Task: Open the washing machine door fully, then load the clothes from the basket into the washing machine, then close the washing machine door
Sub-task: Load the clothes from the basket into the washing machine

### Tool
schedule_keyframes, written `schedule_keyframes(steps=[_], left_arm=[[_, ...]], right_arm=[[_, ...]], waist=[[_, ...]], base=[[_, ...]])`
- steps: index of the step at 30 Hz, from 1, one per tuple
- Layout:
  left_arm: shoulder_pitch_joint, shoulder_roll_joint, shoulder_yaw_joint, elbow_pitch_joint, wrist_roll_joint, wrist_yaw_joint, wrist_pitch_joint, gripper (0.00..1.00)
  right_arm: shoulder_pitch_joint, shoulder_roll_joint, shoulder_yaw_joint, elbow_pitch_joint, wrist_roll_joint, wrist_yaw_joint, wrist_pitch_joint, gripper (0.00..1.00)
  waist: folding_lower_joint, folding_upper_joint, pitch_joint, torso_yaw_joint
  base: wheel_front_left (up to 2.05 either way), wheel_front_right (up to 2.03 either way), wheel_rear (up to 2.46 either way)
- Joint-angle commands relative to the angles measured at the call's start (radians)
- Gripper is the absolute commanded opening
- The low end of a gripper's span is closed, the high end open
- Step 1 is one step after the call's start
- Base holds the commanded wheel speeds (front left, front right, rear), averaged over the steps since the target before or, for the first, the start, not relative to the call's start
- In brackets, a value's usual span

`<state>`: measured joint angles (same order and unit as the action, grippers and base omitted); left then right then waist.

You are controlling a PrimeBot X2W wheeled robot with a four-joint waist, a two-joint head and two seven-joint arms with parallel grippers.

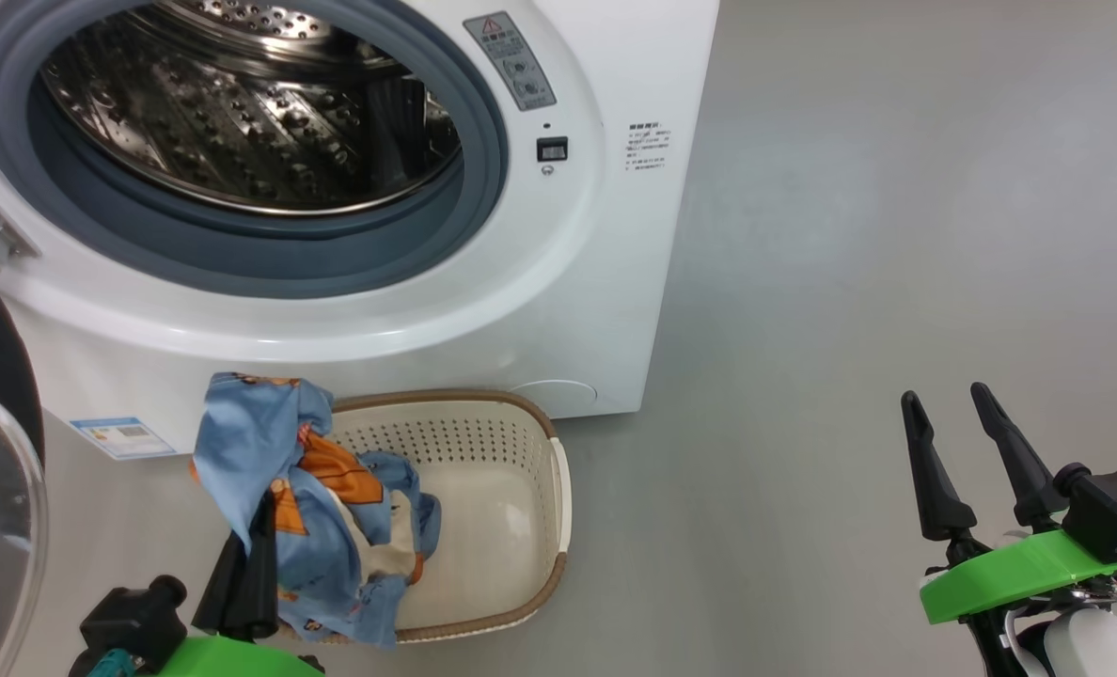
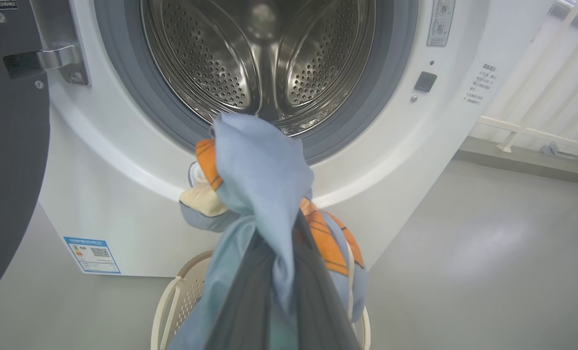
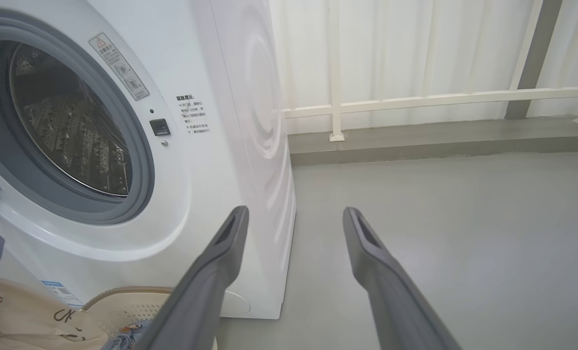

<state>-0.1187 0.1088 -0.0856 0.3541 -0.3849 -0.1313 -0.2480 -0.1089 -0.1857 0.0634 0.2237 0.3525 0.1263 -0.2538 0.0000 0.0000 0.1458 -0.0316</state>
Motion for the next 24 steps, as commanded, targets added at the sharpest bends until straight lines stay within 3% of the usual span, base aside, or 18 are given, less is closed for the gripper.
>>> schedule_keyframes(steps=[1, 12, 24], left_arm=[[-0.018, 0.015, 0.039, -0.030, 0.008, 0.001, -0.014, 0.00], [-0.167, 0.054, 0.061, -0.028, 0.021, 0.001, -0.014, 0.00], [-0.545, 0.139, 0.077, 0.082, 0.071, 0.001, -0.014, 0.00]], right_arm=[[-0.003, -0.012, 0.018, -0.028, 0.003, 0.004, -0.008, 1.00], [-0.050, 0.002, 0.019, -0.043, 0.003, 0.004, -0.008, 1.00], [-0.146, 0.024, 0.038, -0.055, 0.004, 0.004, -0.008, 1.00]], waist=[[0.0000, 0.0000, 0.009, -0.003], [0.0000, 0.0000, 0.111, -0.033], [0.0000, 0.0000, 0.262, -0.084]], base=[[0.00, 0.00, 0.00], [0.00, 0.00, 0.00], [0.00, 0.00, 0.00]])
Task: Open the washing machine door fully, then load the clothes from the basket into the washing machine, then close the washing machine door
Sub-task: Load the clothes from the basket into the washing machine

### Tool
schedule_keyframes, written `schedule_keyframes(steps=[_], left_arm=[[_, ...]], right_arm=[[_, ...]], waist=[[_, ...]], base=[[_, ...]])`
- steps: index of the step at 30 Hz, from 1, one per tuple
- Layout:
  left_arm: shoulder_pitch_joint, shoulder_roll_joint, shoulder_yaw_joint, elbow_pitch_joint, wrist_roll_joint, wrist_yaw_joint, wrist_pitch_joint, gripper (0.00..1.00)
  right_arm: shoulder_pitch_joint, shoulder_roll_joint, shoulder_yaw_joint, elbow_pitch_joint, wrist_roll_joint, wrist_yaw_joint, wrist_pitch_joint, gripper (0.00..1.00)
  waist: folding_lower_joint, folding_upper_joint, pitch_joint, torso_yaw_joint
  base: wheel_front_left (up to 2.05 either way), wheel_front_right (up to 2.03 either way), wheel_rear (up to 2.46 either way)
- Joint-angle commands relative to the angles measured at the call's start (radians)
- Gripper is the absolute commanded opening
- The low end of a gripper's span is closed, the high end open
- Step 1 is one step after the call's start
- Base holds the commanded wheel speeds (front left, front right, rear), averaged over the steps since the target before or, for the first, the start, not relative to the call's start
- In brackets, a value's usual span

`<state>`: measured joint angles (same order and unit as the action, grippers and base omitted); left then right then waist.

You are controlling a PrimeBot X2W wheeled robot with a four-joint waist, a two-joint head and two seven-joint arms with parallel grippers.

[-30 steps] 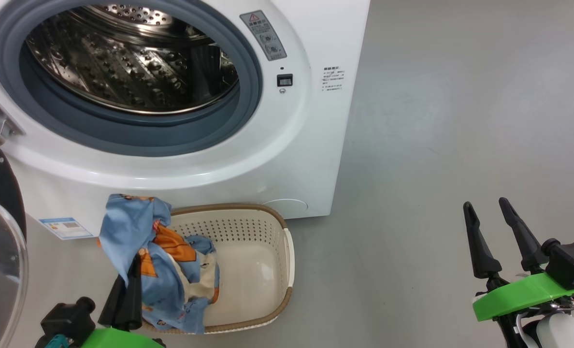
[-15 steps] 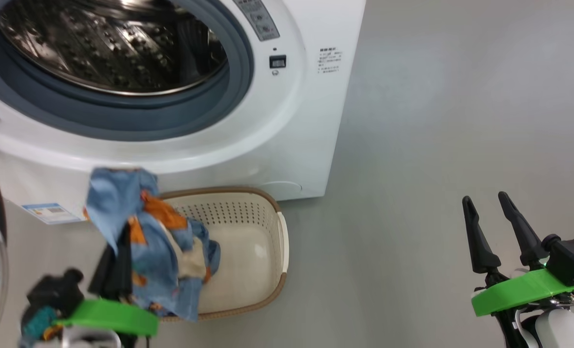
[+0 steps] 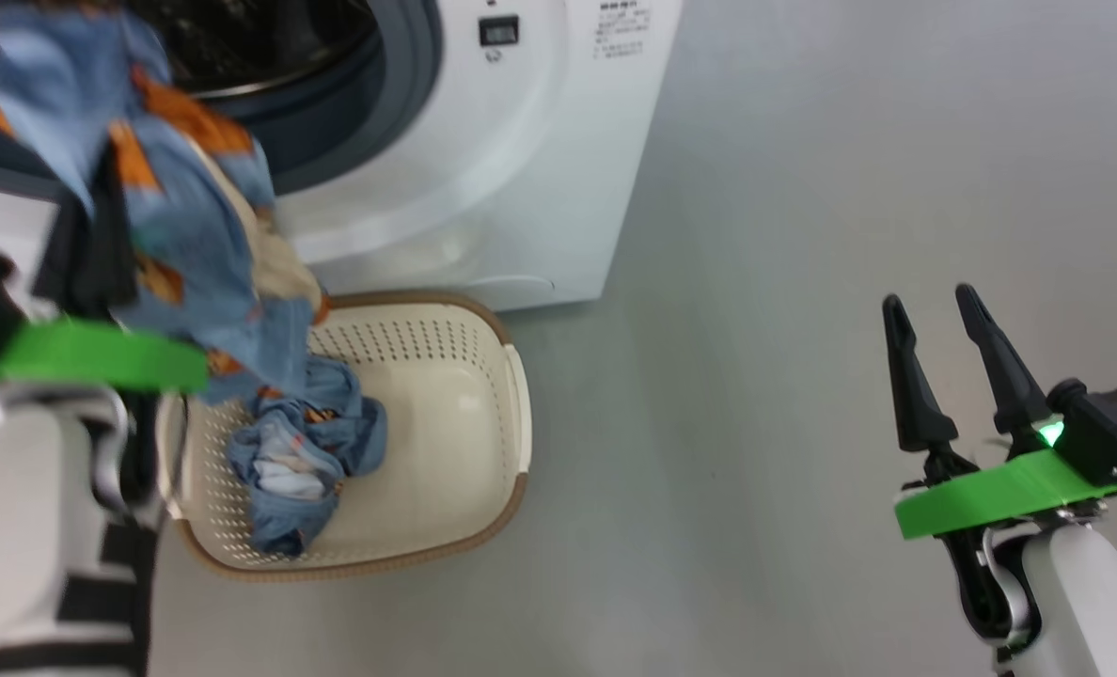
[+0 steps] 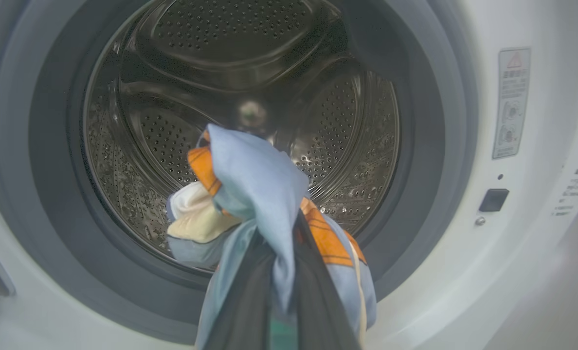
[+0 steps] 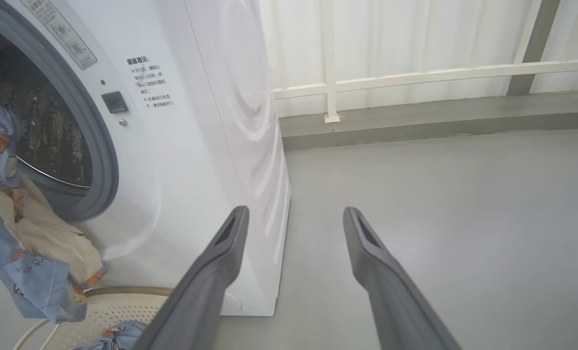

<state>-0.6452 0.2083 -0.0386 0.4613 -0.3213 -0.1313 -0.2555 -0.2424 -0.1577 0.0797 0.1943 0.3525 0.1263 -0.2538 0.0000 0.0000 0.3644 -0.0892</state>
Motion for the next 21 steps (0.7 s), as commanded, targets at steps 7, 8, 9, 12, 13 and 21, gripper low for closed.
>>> schedule_keyframes(steps=[7, 8, 9, 12, 13, 21], left_arm=[[-0.265, 0.089, 0.022, 0.185, -0.005, 0.001, -0.006, 0.00], [-0.294, 0.093, 0.018, 0.224, -0.012, 0.001, -0.006, 0.00], [-0.325, 0.096, 0.016, 0.265, -0.022, 0.001, -0.006, 0.00], [-0.411, 0.111, 0.002, 0.373, -0.044, 0.001, -0.005, 0.00], [-0.438, 0.121, -0.005, 0.407, -0.047, 0.001, -0.005, 0.00], [-0.605, 0.170, -0.062, 0.612, -0.057, 0.001, 0.013, 0.00]], right_arm=[[-0.071, 0.017, 0.043, -0.033, 0.006, 0.004, -0.008, 1.00], [-0.078, 0.021, 0.046, -0.034, 0.006, 0.004, -0.008, 1.00], [-0.085, 0.024, 0.049, -0.035, 0.006, 0.004, -0.008, 1.00], [-0.104, 0.035, 0.052, -0.035, 0.009, 0.004, -0.008, 1.00], [-0.112, 0.040, 0.054, -0.036, 0.010, 0.004, -0.008, 1.00], [-0.157, 0.070, 0.068, -0.051, 0.013, 0.004, -0.008, 1.00]], waist=[[0.0000, 0.0000, 0.124, -0.068], [0.0000, 0.0000, 0.134, -0.074], [0.0000, 0.0000, 0.145, -0.079], [0.0000, 0.0000, 0.173, -0.098], [0.0000, 0.0000, 0.182, -0.105], [0.0000, 0.0000, 0.247, -0.156]], base=[[0.00, 0.00, 0.00], [0.00, 0.00, 0.00], [0.00, 0.00, 0.00], [0.00, 0.00, 0.00], [0.00, 0.00, 0.00], [0.00, 0.00, 0.00]])
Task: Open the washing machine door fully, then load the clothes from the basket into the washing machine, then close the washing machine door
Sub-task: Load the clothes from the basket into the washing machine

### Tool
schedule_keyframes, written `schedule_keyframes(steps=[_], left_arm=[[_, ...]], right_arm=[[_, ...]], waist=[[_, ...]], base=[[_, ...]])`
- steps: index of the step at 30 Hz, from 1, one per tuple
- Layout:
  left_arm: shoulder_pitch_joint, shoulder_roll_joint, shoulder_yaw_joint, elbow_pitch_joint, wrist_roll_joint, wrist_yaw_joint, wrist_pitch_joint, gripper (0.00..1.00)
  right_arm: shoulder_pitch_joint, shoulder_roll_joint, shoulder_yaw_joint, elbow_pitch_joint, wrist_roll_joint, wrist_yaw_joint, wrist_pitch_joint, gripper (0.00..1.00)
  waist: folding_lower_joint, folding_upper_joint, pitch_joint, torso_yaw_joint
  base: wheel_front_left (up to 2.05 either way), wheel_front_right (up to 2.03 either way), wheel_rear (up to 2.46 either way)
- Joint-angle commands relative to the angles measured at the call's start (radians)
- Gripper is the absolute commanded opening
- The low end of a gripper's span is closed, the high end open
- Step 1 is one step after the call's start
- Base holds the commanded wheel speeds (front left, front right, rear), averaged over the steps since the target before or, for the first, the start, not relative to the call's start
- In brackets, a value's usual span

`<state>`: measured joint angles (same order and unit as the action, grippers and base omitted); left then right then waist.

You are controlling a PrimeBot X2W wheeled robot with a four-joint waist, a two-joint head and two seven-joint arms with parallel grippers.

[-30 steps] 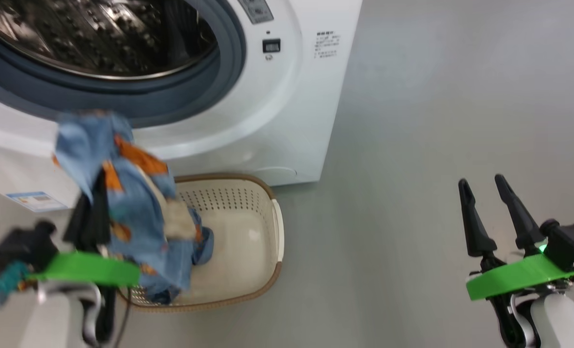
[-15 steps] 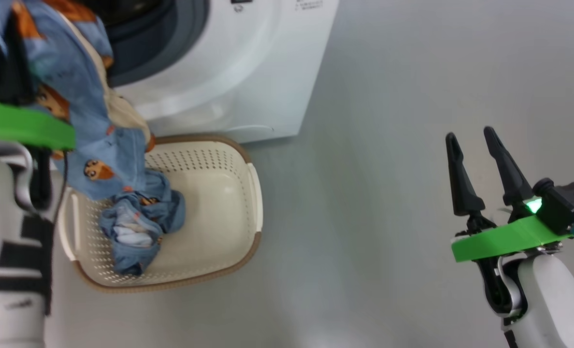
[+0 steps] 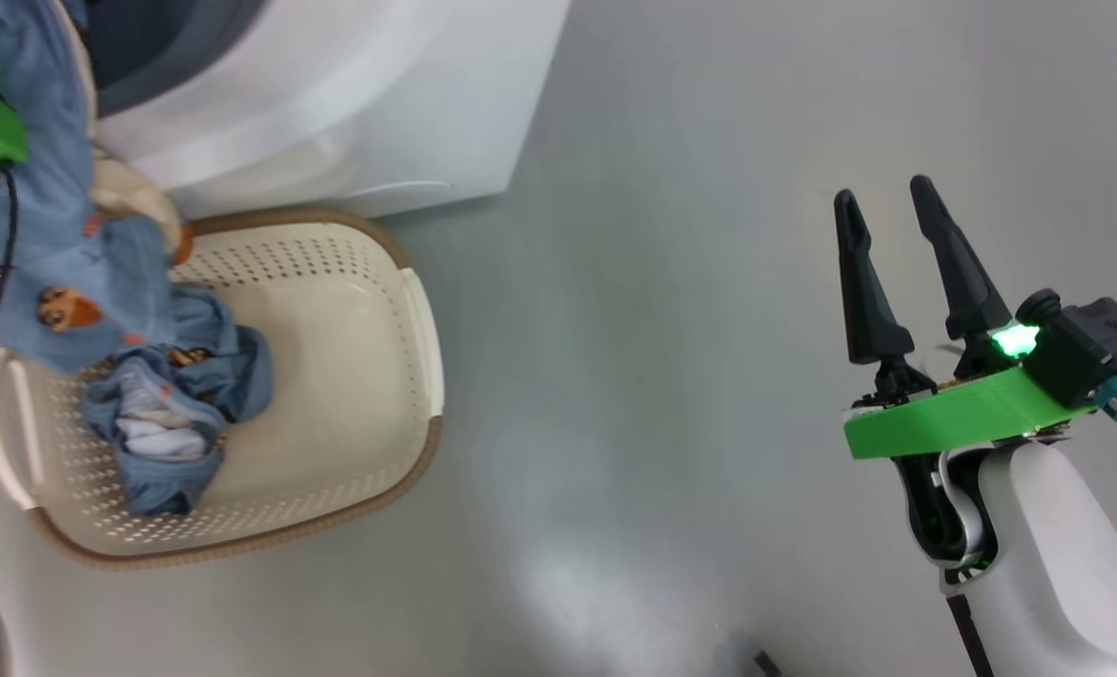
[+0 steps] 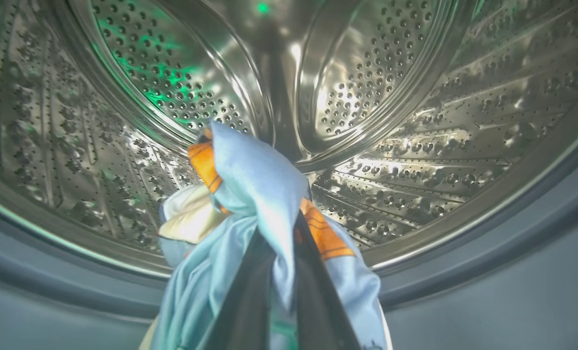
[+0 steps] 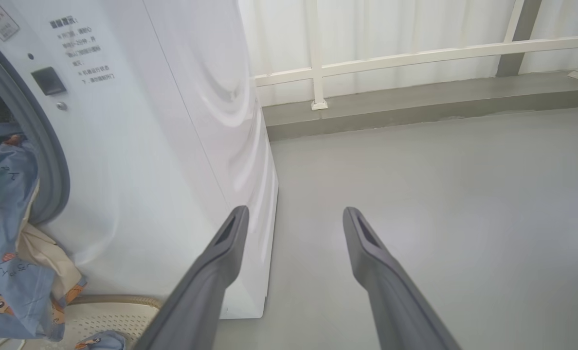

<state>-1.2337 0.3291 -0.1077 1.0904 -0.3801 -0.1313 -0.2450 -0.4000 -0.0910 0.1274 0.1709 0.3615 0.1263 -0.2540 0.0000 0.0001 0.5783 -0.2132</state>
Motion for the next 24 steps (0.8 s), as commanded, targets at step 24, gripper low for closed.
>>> schedule_keyframes(steps=[24], left_arm=[[-0.151, 0.146, 0.099, -0.383, 0.118, 0.051, -0.017, 0.00]], right_arm=[[-0.040, 0.033, 0.046, -0.049, 0.009, 0.004, -0.008, 1.00]], waist=[[0.0000, -0.0001, 0.129, -0.095]], base=[[0.00, 0.00, 0.00]])
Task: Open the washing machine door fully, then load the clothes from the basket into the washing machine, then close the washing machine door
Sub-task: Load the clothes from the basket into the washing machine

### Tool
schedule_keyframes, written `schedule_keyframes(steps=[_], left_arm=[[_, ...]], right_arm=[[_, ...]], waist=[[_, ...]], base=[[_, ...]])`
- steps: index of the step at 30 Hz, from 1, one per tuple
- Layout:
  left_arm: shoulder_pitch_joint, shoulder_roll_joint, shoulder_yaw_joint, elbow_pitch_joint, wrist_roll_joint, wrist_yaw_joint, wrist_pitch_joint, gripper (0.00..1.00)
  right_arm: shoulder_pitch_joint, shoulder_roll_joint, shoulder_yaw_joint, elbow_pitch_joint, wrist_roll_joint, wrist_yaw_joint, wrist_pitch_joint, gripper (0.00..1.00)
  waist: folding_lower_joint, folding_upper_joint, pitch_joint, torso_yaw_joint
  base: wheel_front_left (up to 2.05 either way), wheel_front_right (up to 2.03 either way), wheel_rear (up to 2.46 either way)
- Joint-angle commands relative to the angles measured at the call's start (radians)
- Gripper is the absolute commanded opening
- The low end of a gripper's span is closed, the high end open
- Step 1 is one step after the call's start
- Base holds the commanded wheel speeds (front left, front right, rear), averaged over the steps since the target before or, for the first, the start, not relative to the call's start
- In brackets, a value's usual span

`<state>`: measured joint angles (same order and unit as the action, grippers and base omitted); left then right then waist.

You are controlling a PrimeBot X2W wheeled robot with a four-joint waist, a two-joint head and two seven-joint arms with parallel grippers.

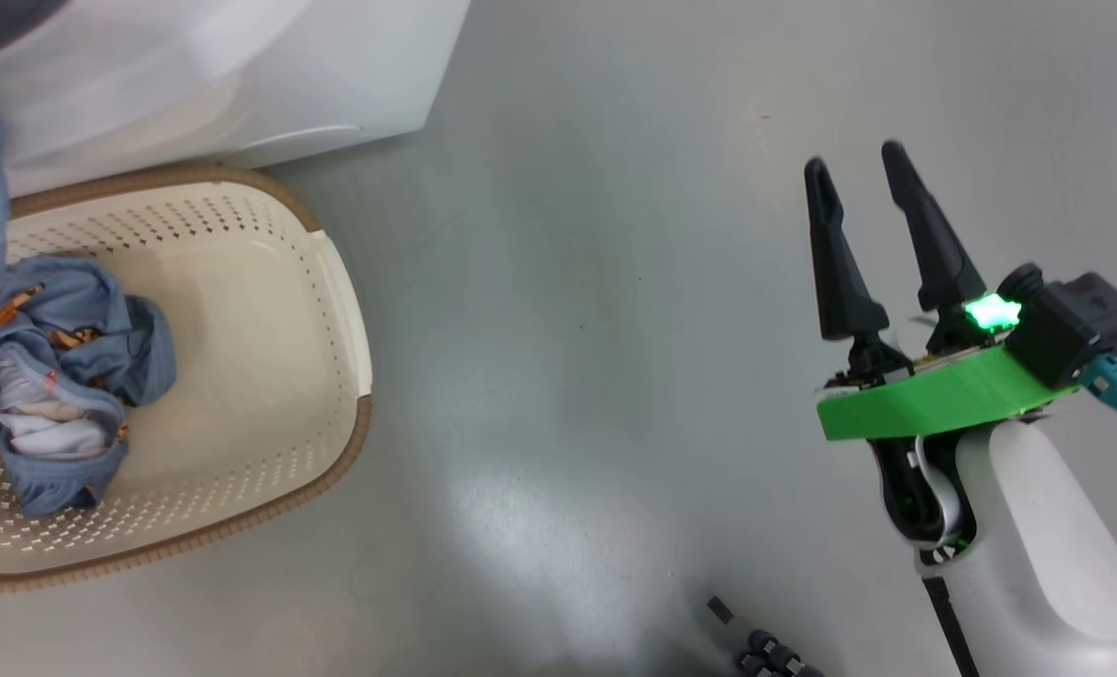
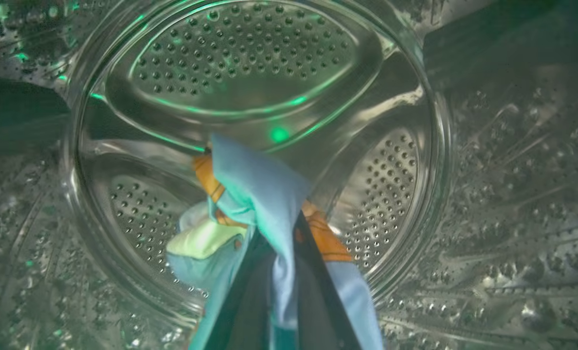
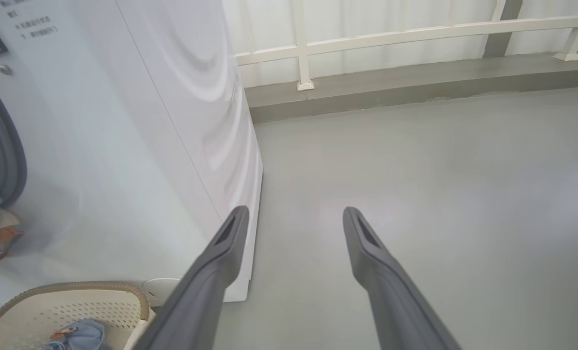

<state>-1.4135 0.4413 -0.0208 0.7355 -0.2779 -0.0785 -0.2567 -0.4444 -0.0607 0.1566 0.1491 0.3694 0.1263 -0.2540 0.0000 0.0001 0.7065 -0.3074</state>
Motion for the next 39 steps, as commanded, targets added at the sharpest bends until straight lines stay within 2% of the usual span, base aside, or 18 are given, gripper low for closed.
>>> schedule_keyframes(steps=[1, 7, 9, 10, 12, 13, 21, 27, 39], left_arm=[[0.045, 0.029, 0.014, -0.019, 0.024, -0.008, -0.005, 0.00], [0.074, -0.005, 0.001, 0.154, 0.030, -0.036, -0.005, 0.00], [0.063, -0.005, -0.023, 0.208, 0.048, -0.040, -0.005, 0.16], [0.055, -0.007, -0.022, 0.240, 0.044, -0.040, -0.005, 0.19], [0.035, -0.007, -0.036, 0.301, 0.051, -0.042, -0.005, 0.58], [0.023, -0.005, -0.040, 0.326, 0.054, -0.042, -0.005, 1.00], [-0.027, -0.008, -0.069, 0.466, 0.061, -0.044, -0.003, 1.00], [-0.038, -0.013, -0.075, 0.497, 0.051, -0.045, -0.004, 1.00], [0.132, -0.042, 0.022, 0.258, 0.011, -0.020, -0.005, 1.00]], right_arm=[[0.004, 0.003, 0.018, -0.028, 0.002, 0.004, -0.008, 1.00], [0.009, 0.005, 0.023, -0.027, 0.002, 0.004, -0.008, 1.00], [0.012, 0.006, 0.025, -0.026, 0.002, 0.004, -0.008, 1.00], [0.013, 0.006, 0.025, -0.025, 0.003, 0.004, -0.008, 1.00], [0.015, 0.006, 0.026, -0.024, 0.003, 0.004, -0.008, 1.00], [0.015, 0.007, 0.027, -0.024, 0.003, 0.004, -0.008, 1.00], [0.017, 0.007, 0.026, -0.022, 0.003, 0.004, -0.008, 1.00], [0.016, 0.006, 0.025, -0.022, 0.002, 0.004, -0.008, 1.00], [0.013, 0.003, 0.015, -0.026, -0.003, 0.004, -0.008, 1.00]], waist=[[0.0000, -0.0001, 0.000, -0.001], [0.0000, -0.0001, -0.012, 0.002], [0.0000, -0.0001, -0.016, 0.003], [0.0000, -0.0001, -0.018, 0.004], [0.0000, -0.0001, -0.022, 0.005], [0.0000, -0.0001, -0.024, 0.005], [0.0000, -0.0001, -0.038, 0.009], [0.0000, -0.0001, -0.044, 0.013], [0.0000, -0.0001, -0.059, 0.024]], base=[[0.00, 0.00, 0.00], [0.00, 0.00, 0.00], [0.00, 0.00, 0.00], [0.00, 0.00, 0.00], [0.00, 0.00, 0.00], [0.00, 0.00, 0.00], [0.00, 0.00, 0.00], [0.00, 0.00, 0.00], [0.00, 0.00, 0.00]])
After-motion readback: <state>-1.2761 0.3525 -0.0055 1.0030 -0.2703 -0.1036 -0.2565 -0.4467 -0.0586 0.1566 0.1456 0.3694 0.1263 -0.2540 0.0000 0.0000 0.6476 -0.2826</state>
